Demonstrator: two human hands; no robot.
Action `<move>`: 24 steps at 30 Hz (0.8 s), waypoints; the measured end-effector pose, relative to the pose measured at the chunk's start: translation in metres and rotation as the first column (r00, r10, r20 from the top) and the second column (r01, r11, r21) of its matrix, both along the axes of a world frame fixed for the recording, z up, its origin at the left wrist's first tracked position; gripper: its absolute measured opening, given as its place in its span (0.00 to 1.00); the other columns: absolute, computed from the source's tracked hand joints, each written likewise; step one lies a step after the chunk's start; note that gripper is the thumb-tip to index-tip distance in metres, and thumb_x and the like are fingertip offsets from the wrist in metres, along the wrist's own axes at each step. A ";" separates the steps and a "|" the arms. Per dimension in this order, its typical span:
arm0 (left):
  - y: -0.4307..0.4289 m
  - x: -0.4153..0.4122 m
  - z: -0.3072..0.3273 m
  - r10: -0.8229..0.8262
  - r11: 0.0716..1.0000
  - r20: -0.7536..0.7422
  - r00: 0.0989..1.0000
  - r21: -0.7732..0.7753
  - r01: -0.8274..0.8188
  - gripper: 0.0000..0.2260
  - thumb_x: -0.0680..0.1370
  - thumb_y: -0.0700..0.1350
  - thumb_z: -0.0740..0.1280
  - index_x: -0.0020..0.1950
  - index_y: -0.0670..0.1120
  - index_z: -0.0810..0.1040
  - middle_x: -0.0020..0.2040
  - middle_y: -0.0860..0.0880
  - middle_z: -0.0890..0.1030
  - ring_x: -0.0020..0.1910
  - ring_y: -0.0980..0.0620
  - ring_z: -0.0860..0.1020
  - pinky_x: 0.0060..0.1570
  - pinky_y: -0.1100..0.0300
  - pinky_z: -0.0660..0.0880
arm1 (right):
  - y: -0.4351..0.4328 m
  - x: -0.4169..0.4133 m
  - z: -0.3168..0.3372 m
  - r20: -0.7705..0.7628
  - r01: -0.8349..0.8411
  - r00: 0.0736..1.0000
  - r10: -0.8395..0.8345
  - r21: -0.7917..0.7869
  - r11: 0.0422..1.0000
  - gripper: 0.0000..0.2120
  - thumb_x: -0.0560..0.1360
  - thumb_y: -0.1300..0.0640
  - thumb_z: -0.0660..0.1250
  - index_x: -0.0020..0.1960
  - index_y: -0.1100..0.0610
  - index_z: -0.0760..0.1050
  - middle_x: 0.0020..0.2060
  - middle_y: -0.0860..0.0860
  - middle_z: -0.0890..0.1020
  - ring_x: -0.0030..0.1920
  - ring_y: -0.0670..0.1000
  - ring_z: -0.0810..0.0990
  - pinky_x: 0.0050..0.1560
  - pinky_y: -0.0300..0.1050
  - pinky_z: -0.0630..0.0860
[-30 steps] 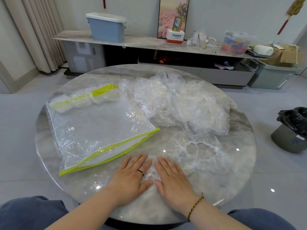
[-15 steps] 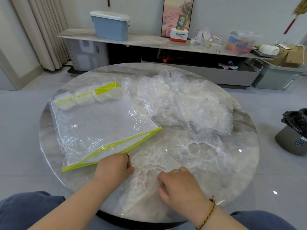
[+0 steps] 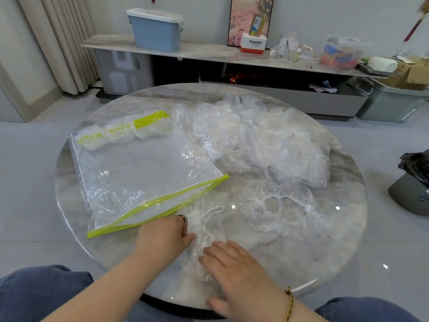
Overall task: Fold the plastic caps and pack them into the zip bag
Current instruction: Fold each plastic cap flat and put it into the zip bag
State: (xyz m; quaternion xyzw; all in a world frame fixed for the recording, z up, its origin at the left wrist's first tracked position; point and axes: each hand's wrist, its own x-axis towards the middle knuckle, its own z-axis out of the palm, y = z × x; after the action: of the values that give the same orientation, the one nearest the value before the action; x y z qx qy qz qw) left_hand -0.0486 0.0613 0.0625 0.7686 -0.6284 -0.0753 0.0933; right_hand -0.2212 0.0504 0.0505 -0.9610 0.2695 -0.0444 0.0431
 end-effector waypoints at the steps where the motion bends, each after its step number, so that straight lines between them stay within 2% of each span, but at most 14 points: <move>1: 0.000 0.002 0.002 -0.049 0.994 -0.016 0.999 -0.098 0.047 0.15 0.76 0.57 0.59 0.32 0.55 0.61 0.31 0.56 0.66 0.46 0.59 0.74 0.32 0.67 0.62 | -0.001 0.000 -0.005 0.036 -0.013 0.999 0.014 -0.038 0.999 0.32 0.51 0.36 0.65 0.52 0.47 0.65 0.44 0.39 0.81 0.47 0.39 0.80 0.53 0.35 0.75; 3: 0.000 0.005 -0.002 -0.183 0.941 0.027 0.983 -0.284 0.183 0.08 0.71 0.55 0.59 0.32 0.59 0.69 0.30 0.60 0.68 0.42 0.58 0.70 0.28 0.69 0.62 | -0.006 0.001 -0.007 0.119 0.025 0.993 -0.021 -0.029 0.999 0.20 0.58 0.47 0.57 0.49 0.48 0.71 0.40 0.41 0.80 0.40 0.40 0.80 0.48 0.34 0.77; 5: 0.001 0.010 -0.016 -0.320 0.872 0.027 0.947 -0.382 0.306 0.10 0.66 0.55 0.58 0.32 0.55 0.77 0.34 0.60 0.76 0.43 0.58 0.69 0.41 0.66 0.66 | -0.014 0.003 -0.010 0.163 0.067 0.985 -0.063 -0.022 0.997 0.18 0.58 0.55 0.53 0.41 0.49 0.78 0.34 0.42 0.80 0.32 0.41 0.79 0.37 0.32 0.76; 7: 0.002 0.013 -0.026 -0.400 0.847 0.040 0.916 -0.365 0.386 0.13 0.67 0.57 0.58 0.34 0.55 0.80 0.38 0.59 0.80 0.45 0.60 0.71 0.48 0.66 0.65 | -0.019 0.003 -0.006 0.159 0.105 0.981 -0.115 0.073 0.992 0.13 0.58 0.58 0.57 0.36 0.52 0.79 0.29 0.44 0.79 0.27 0.45 0.78 0.26 0.34 0.73; 8: 0.005 0.012 -0.026 -0.440 0.841 0.033 0.897 -0.334 0.425 0.16 0.69 0.60 0.57 0.35 0.55 0.81 0.39 0.60 0.81 0.44 0.62 0.73 0.49 0.67 0.65 | -0.022 0.003 -0.003 0.143 0.129 0.979 -0.147 0.126 0.984 0.13 0.61 0.57 0.56 0.38 0.54 0.79 0.31 0.46 0.80 0.29 0.46 0.79 0.26 0.35 0.73; 11: 0.013 0.011 -0.026 -0.488 0.829 0.070 0.870 -0.276 0.487 0.31 0.72 0.72 0.44 0.40 0.57 0.82 0.41 0.63 0.81 0.41 0.65 0.79 0.50 0.69 0.66 | -0.025 0.000 0.002 0.195 0.202 0.946 -0.260 0.273 0.941 0.28 0.67 0.48 0.44 0.51 0.56 0.78 0.40 0.49 0.81 0.41 0.49 0.78 0.40 0.38 0.72; 12: 0.015 0.011 -0.027 -0.494 0.822 0.092 0.865 -0.274 0.499 0.33 0.70 0.74 0.43 0.41 0.57 0.82 0.42 0.63 0.81 0.41 0.65 0.79 0.50 0.70 0.66 | -0.025 -0.002 0.004 0.213 0.209 0.932 -0.293 0.346 0.915 0.26 0.70 0.47 0.46 0.53 0.56 0.77 0.38 0.48 0.80 0.39 0.47 0.76 0.40 0.35 0.68; 14: 0.016 0.009 -0.030 -0.483 0.829 0.108 0.869 -0.264 0.493 0.30 0.66 0.74 0.49 0.40 0.57 0.82 0.41 0.64 0.81 0.40 0.66 0.79 0.51 0.67 0.72 | -0.029 -0.004 0.007 0.223 0.244 0.898 -0.379 0.464 0.851 0.14 0.76 0.51 0.54 0.51 0.54 0.76 0.33 0.42 0.74 0.35 0.42 0.72 0.38 0.31 0.66; 16: 0.014 0.005 -0.033 -0.436 0.853 0.080 0.896 -0.279 0.441 0.22 0.63 0.68 0.53 0.34 0.55 0.81 0.38 0.64 0.81 0.37 0.65 0.80 0.43 0.68 0.77 | -0.032 -0.005 0.005 0.248 0.249 0.844 -0.476 0.605 0.756 0.04 0.76 0.52 0.61 0.46 0.48 0.74 0.35 0.39 0.74 0.39 0.42 0.76 0.42 0.32 0.70; 17: 0.013 0.004 -0.035 -0.404 0.874 0.028 0.914 -0.285 0.394 0.20 0.65 0.64 0.55 0.32 0.53 0.80 0.35 0.62 0.81 0.36 0.62 0.80 0.42 0.68 0.76 | -0.033 -0.004 0.005 0.243 0.241 0.823 -0.514 0.669 0.703 0.03 0.76 0.53 0.63 0.45 0.45 0.71 0.37 0.40 0.76 0.43 0.43 0.77 0.45 0.32 0.71; 19: 0.010 0.003 -0.037 -0.317 0.926 -0.178 0.932 -0.270 0.263 0.21 0.67 0.62 0.54 0.31 0.49 0.78 0.32 0.56 0.80 0.35 0.57 0.78 0.41 0.64 0.69 | -0.032 -0.003 0.008 0.189 0.228 0.836 -0.515 0.735 0.639 0.11 0.71 0.50 0.69 0.51 0.43 0.70 0.45 0.43 0.76 0.50 0.45 0.76 0.50 0.31 0.70; 21: 0.008 0.004 -0.037 -0.201 0.971 -0.407 0.891 -0.201 0.127 0.22 0.65 0.65 0.51 0.27 0.49 0.70 0.26 0.56 0.74 0.32 0.58 0.72 0.35 0.63 0.64 | -0.032 -0.003 0.005 0.094 0.268 0.896 -0.433 0.664 0.698 0.23 0.67 0.44 0.70 0.58 0.47 0.69 0.51 0.46 0.75 0.55 0.48 0.73 0.56 0.35 0.70; 22: 0.007 0.003 -0.036 -0.150 0.981 -0.472 0.869 -0.183 0.070 0.20 0.65 0.65 0.52 0.26 0.49 0.65 0.23 0.56 0.71 0.31 0.59 0.70 0.33 0.64 0.62 | -0.031 -0.002 0.004 0.063 0.299 0.905 -0.422 0.612 0.732 0.22 0.68 0.44 0.69 0.59 0.48 0.69 0.52 0.48 0.75 0.55 0.49 0.71 0.57 0.38 0.69; 24: 0.002 0.000 -0.033 -0.067 0.989 -0.560 0.826 -0.148 -0.020 0.18 0.65 0.63 0.56 0.26 0.50 0.62 0.22 0.56 0.70 0.27 0.57 0.68 0.30 0.65 0.61 | -0.031 0.004 -0.001 0.129 0.325 0.863 -0.489 0.599 0.732 0.09 0.72 0.49 0.67 0.49 0.51 0.71 0.48 0.52 0.78 0.51 0.52 0.73 0.54 0.41 0.70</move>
State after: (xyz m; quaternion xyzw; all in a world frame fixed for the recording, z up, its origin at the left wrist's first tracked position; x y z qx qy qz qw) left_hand -0.0485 0.0636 0.0295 0.6952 -0.5862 -0.2534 0.3300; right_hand -0.2172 0.0190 0.0500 -0.8057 0.4674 -0.1064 0.3480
